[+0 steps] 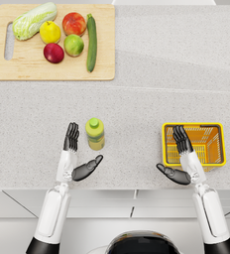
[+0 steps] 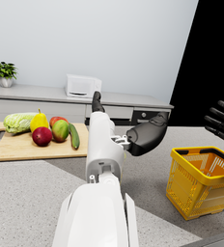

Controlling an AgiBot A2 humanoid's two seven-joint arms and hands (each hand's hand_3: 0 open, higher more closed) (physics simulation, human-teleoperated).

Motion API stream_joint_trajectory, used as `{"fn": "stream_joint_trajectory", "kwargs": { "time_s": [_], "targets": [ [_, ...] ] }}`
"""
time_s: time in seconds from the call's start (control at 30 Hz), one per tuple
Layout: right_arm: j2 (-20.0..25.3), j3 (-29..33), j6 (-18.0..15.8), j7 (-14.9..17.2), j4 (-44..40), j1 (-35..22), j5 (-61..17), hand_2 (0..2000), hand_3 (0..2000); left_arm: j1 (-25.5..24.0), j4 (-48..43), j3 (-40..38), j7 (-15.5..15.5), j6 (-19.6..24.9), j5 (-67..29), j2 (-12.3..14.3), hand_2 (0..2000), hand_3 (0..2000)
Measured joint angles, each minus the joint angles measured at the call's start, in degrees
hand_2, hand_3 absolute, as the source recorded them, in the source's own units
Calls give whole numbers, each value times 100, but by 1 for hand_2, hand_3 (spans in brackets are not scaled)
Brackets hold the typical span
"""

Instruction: Pick up the green tea and place it into the yellow basket

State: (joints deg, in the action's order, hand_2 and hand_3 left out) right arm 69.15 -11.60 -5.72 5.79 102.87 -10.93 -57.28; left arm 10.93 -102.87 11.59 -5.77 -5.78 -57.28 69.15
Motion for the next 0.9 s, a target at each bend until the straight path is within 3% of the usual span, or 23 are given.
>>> {"fn": "stream_joint_trajectory", "kwargs": {
  "time_s": [0.5,0.63,0.9],
  "targets": [
    [0,0,0,0,0,0,0,0,0,0,0,0,0,0,0,0,0,0],
    [147,-61,421,-426,-140,-130,0,0,0,114,247,97,424,425,0,137,0,0],
    [344,272,561,-568,109,-277,-1843,0,0,737,1812,197,566,567,-1844,555,0,0]
  ]
}}
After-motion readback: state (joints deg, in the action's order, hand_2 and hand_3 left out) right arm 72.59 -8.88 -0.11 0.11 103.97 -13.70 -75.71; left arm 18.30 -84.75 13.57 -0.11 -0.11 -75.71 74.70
